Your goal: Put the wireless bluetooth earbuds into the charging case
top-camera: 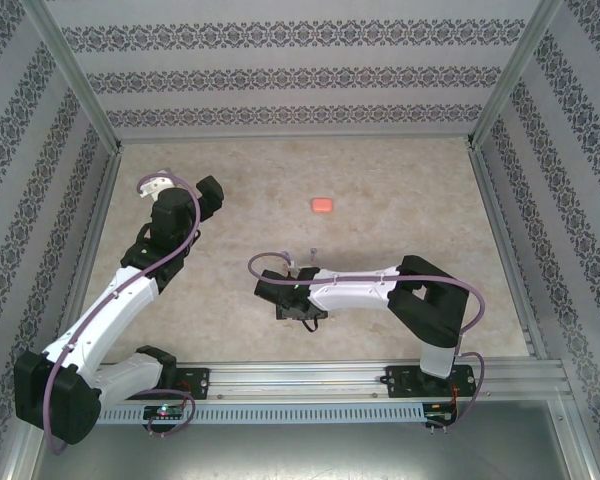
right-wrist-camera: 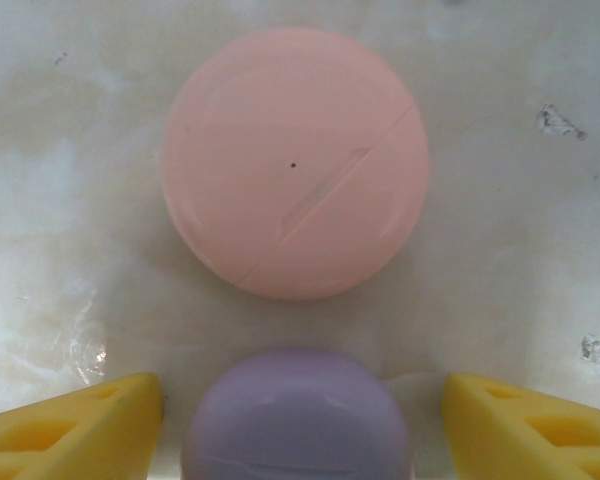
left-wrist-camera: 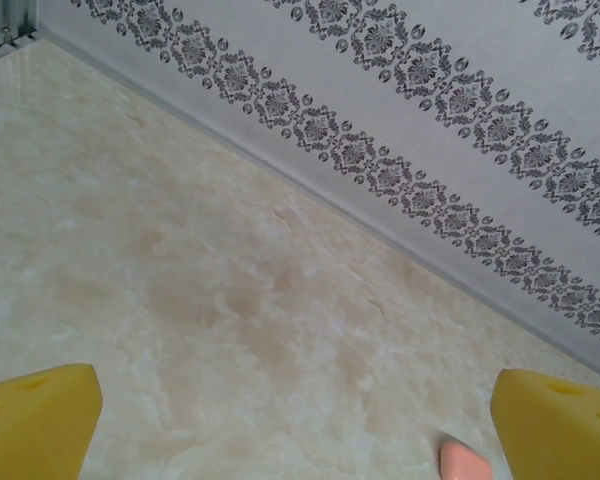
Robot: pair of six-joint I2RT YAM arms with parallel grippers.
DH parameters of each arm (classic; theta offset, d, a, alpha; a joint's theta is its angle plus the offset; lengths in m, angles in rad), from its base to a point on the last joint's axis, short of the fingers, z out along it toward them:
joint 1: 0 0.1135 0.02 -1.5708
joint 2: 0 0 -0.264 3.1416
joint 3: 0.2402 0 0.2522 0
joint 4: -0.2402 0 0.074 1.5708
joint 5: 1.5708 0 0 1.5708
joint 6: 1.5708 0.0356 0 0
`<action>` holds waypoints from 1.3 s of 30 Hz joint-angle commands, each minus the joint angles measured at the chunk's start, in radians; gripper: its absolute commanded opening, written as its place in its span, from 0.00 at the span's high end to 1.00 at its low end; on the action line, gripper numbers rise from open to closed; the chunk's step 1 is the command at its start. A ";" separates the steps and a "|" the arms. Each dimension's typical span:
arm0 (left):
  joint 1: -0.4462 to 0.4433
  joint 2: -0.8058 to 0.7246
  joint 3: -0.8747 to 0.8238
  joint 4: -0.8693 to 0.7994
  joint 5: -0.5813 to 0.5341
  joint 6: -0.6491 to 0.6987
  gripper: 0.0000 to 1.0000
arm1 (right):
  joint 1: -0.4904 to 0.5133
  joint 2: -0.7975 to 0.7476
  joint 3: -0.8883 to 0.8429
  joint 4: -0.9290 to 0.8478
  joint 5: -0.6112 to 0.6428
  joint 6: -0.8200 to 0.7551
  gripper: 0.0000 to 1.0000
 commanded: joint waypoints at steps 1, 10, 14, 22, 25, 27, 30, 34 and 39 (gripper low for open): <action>0.011 0.000 0.036 -0.020 -0.019 0.008 0.01 | 0.012 0.018 0.019 -0.015 -0.011 0.027 0.27; 0.011 0.042 0.087 -0.121 0.001 -0.032 0.00 | 0.014 0.035 0.013 -0.007 -0.026 0.044 0.35; 0.011 0.063 0.110 -0.176 0.013 -0.073 0.00 | 0.018 0.016 -0.010 0.005 -0.028 0.052 0.44; 0.010 0.048 0.076 -0.189 0.048 -0.097 0.00 | 0.035 -0.100 -0.067 0.015 -0.006 0.062 0.54; 0.010 0.029 0.044 -0.159 0.048 -0.101 0.00 | 0.035 -0.172 -0.085 0.015 0.015 0.057 0.55; 0.011 0.024 0.027 -0.136 0.054 -0.095 0.00 | 0.030 -0.221 -0.084 0.009 0.038 0.042 0.55; 0.011 0.052 0.023 -0.110 0.091 -0.070 0.00 | -0.025 -0.287 -0.069 0.012 0.048 -0.002 0.54; 0.011 0.104 -0.007 0.009 0.207 0.020 0.00 | -0.174 -0.348 -0.016 0.049 0.021 -0.102 0.54; 0.010 0.159 -0.068 0.212 0.362 0.102 0.00 | -0.347 -0.328 0.126 0.081 -0.023 -0.199 0.54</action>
